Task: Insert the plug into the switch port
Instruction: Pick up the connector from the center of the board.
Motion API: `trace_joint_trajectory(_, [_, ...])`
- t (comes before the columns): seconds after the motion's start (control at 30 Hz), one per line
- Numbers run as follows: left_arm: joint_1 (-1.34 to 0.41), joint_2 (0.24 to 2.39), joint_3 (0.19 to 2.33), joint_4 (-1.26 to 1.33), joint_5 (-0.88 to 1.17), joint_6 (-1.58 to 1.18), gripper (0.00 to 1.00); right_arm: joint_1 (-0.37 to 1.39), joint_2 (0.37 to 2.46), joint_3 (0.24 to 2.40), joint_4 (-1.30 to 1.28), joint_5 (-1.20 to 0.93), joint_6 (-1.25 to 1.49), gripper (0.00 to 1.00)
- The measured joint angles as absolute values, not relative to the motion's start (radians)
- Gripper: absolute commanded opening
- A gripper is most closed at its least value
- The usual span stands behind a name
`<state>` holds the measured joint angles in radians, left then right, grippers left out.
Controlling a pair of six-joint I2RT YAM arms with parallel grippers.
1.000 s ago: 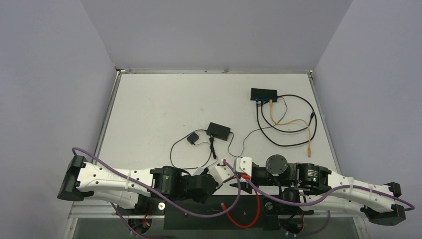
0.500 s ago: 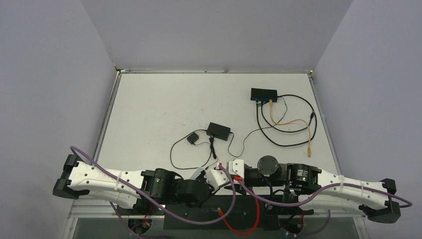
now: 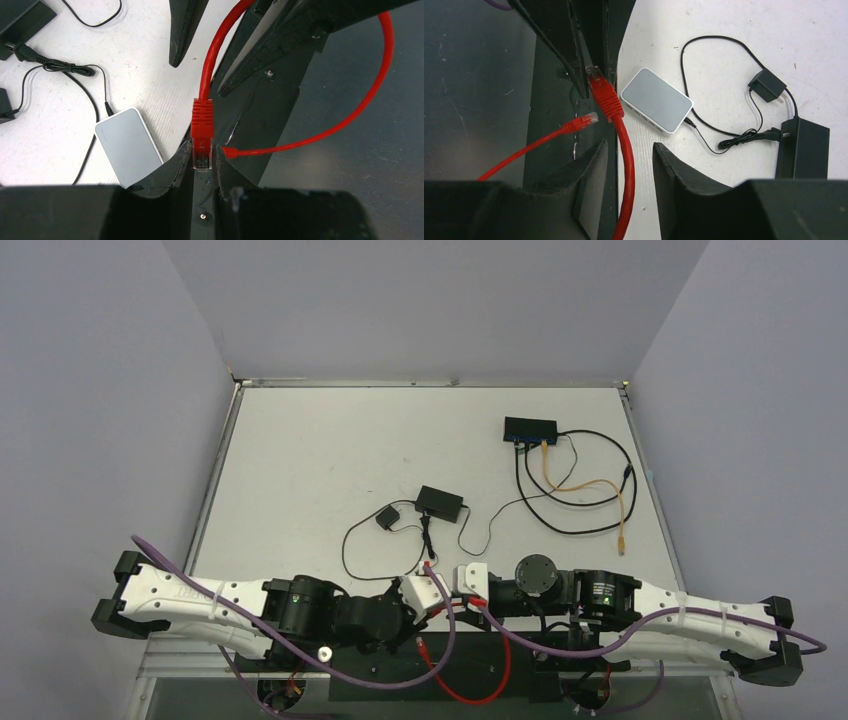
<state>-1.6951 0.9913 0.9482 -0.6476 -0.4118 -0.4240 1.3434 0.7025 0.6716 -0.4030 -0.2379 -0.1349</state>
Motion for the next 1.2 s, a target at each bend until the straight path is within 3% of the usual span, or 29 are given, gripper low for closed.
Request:
trace_joint_trajectory(0.5, [-1.696,0.991,0.925,-0.631,-0.423,-0.424,0.00,1.358,0.712,0.670,-0.395,-0.237,-0.134,0.00])
trace_joint_trajectory(0.6, [-1.696,0.991,0.925,-0.631,-0.423,-0.424,0.00,1.363,0.712,0.670,-0.395,-0.224,-0.126,0.10])
trace_joint_trajectory(0.67, [-1.696,0.991,0.925,-0.631,-0.423,-0.424,0.00,1.363,0.710,0.670,-0.396,-0.211,-0.120,0.22])
trace_joint_trajectory(0.8, [-1.696,0.987,0.918,-0.611,-0.423,-0.424,0.00,1.363,0.678,0.671,-0.396,-0.184,-0.114,0.33])
trace_joint_trajectory(1.2, [-1.696,0.974,0.905,-0.577,-0.429,-0.424,0.00,1.363,0.604,0.670,-0.395,-0.147,-0.077,0.41])
